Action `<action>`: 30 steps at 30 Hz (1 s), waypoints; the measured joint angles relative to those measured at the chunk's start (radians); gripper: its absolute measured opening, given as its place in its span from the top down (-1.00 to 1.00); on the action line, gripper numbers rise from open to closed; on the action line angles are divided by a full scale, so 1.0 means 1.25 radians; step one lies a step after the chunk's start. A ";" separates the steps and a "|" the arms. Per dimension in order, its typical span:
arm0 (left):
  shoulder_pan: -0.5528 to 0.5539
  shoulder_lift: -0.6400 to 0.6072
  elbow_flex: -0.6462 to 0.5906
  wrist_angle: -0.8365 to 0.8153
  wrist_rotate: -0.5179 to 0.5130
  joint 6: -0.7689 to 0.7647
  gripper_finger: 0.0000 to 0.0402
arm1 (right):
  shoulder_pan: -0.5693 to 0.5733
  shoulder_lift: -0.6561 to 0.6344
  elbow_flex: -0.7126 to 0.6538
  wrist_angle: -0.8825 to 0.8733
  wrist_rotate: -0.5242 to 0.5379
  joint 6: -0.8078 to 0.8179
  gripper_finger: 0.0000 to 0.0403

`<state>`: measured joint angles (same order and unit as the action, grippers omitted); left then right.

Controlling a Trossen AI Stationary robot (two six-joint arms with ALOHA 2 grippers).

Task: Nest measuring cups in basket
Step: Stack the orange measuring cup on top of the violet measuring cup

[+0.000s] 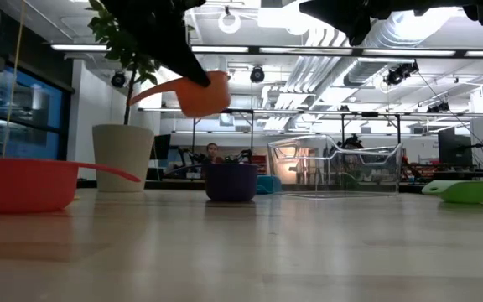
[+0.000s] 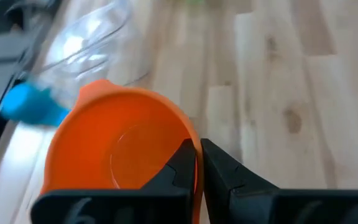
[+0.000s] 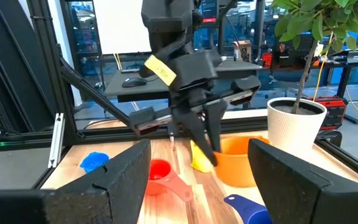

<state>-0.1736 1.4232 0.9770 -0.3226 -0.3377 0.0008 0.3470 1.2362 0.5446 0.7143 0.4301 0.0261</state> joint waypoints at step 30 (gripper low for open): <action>0.147 0.128 -0.036 0.169 0.156 0.162 0.97 | 0.000 0.000 0.000 -0.009 0.010 0.000 -0.30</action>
<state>0.0097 1.5837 0.9324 -0.1117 -0.1421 0.2035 0.3468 1.2362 0.5446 0.7036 0.4431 0.0263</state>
